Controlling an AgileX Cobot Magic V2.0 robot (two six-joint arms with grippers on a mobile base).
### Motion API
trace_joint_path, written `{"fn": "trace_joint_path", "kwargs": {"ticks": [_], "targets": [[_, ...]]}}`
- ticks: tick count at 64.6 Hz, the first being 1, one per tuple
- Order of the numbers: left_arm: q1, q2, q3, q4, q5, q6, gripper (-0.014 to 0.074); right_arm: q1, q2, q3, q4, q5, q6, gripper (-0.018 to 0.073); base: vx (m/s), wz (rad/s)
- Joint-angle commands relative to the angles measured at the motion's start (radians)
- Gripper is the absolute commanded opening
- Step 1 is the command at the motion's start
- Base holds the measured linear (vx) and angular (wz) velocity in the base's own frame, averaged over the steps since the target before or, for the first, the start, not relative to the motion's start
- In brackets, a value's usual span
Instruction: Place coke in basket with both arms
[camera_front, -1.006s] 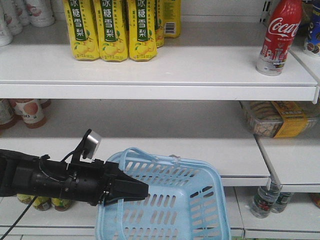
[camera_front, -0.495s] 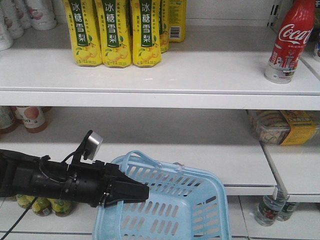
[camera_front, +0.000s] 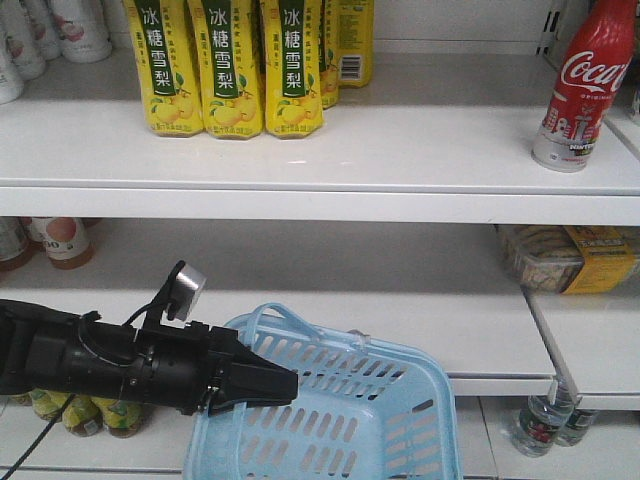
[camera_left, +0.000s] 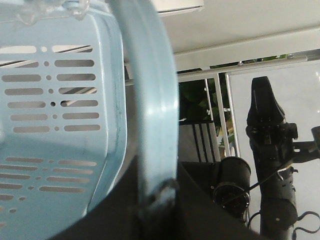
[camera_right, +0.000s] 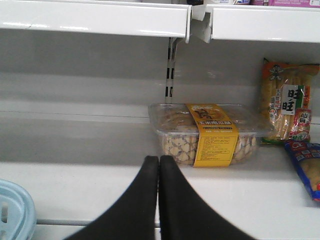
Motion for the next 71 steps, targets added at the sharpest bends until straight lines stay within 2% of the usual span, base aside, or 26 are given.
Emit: {"fn": "trace_joint_path", "kwargs": {"ticks": [1, 71], "targets": [[-0.004, -0.044, -0.020, -0.075, 0.071, 0.010, -0.0006, -0.003, -0.014, 0.011, -0.002, -0.078, -0.004, -0.0010, 0.01, 0.00], [-0.004, -0.044, -0.020, -0.075, 0.071, 0.010, -0.0006, -0.003, -0.014, 0.011, -0.002, -0.078, -0.004, -0.0010, 0.02, 0.00]]}}
